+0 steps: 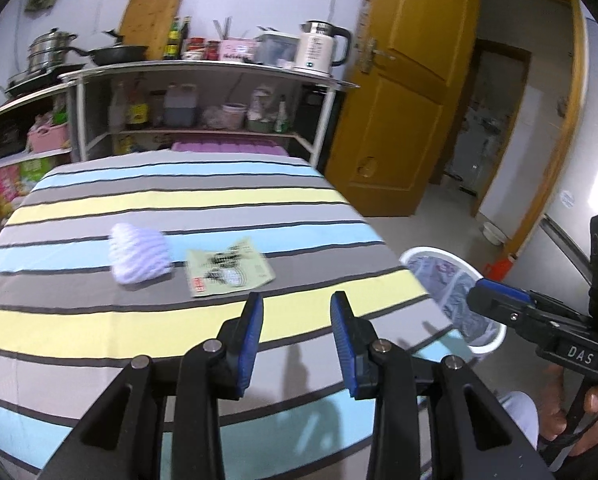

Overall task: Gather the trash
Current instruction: 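Move both open tools back over the white foam net and pale packet, then grasp the white foam net with the left tool while the right tool grasps the pale packet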

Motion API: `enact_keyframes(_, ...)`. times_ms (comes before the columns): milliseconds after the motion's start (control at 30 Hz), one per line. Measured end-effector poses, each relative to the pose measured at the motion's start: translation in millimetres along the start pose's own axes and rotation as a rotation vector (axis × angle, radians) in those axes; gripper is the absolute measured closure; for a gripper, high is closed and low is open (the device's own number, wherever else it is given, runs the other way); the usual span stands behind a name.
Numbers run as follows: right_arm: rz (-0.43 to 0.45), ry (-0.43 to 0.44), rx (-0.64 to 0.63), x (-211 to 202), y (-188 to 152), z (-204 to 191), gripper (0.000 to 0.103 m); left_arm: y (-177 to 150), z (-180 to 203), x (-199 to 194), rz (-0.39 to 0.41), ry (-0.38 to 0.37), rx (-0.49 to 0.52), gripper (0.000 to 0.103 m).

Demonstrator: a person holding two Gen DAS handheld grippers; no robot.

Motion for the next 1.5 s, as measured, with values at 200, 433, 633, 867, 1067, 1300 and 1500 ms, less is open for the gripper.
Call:
enact_keyframes(200, -0.031, 0.035, -0.029, 23.7, 2.8, -21.3, 0.06, 0.9, -41.9, -5.9, 0.018, 0.065, -0.05, 0.061)
enact_keyframes(433, -0.076, 0.084, -0.056, 55.8, 8.3, -44.5, 0.058, 8.5, -88.9, -5.0, 0.028, 0.139, -0.094, 0.056)
enact_keyframes(633, -0.112, 0.108, -0.09, 83.2, 13.3, -62.3, 0.055, 13.2, -118.1, 12.2, 0.004, 0.171, -0.117, 0.055)
enact_keyframes(867, -0.152, 0.112, -0.116, 112.6, 18.8, -71.1, 0.054, 18.3, -137.9, 39.4, -0.033, 0.166, -0.166, 0.056)
enact_keyframes(1067, -0.187, 0.116, -0.126, 137.3, 23.1, -72.3, 0.053, 19.4, -137.9, 53.0, -0.059, 0.152, -0.16, 0.067)
enact_keyframes(1300, -0.23, 0.127, -0.137, 165.4, 26.6, -79.3, 0.053, 18.4, -135.6, 46.8, -0.053, 0.136, -0.149, 0.085)
enact_keyframes(1500, -0.258, 0.127, -0.161, 183.2, 25.9, -88.1, 0.053, 17.8, -131.9, 36.6, -0.038, 0.111, -0.143, 0.088)
Point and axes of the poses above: each gripper's, at about its wrist camera, not at the fingertips, and x roughly the way its jaws point, z to its right, y to its top, the point moved 10 cm from there along x, roughly the way its jaws point, and after that the axes turned 6 degrees about -y, right-handed, at the moved point
